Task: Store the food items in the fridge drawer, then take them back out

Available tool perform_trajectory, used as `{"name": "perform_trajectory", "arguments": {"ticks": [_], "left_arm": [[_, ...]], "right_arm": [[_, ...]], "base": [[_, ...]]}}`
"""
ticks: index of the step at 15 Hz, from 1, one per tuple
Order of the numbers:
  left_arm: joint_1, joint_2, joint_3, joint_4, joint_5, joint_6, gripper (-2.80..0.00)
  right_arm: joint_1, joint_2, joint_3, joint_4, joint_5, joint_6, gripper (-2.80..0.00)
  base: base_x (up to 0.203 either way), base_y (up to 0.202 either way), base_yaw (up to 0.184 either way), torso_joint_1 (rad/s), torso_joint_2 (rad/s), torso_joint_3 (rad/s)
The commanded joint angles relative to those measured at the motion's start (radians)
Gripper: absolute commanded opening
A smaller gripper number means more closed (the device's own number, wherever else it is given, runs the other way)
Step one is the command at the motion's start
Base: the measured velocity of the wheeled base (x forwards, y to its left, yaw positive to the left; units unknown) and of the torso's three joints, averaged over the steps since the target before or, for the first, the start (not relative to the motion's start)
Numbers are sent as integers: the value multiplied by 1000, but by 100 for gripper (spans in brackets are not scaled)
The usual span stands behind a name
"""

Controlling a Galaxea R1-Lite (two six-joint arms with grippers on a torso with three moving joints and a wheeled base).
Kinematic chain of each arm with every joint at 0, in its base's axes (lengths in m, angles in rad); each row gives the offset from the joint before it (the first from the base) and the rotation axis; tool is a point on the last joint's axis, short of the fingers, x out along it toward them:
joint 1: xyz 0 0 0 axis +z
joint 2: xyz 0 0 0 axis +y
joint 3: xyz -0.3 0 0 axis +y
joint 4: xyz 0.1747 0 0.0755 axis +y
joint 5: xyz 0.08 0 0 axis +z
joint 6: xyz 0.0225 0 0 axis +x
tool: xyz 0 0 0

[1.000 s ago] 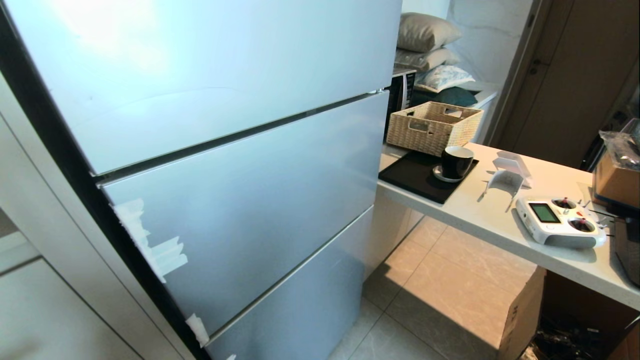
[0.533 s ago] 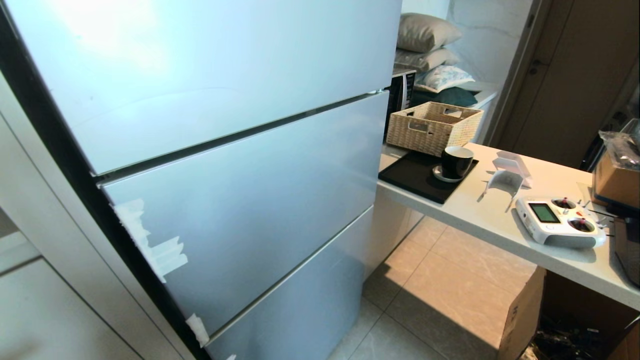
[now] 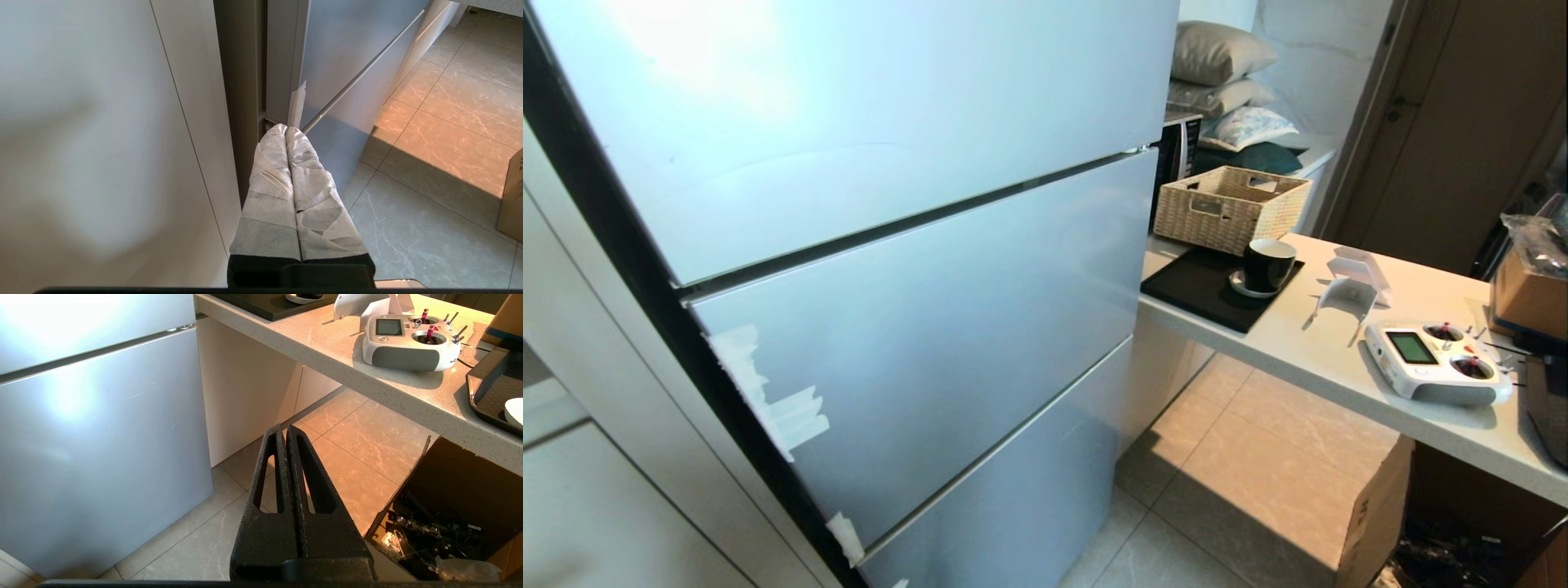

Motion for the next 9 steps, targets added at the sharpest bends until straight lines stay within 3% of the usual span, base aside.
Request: {"name": "perform_trajectory", "arguments": {"ticks": [1,9], "left_arm": [[1,0,0,1,0,0,-280],[1,0,0,1,0,0,-280]], "right_arm": [[0,0,1,1,0,-1,-280],[0,0,0,1,0,-1,-280]], "base": [[0,0,0,0,0,0],[0,0,0,0,0,0]]}}
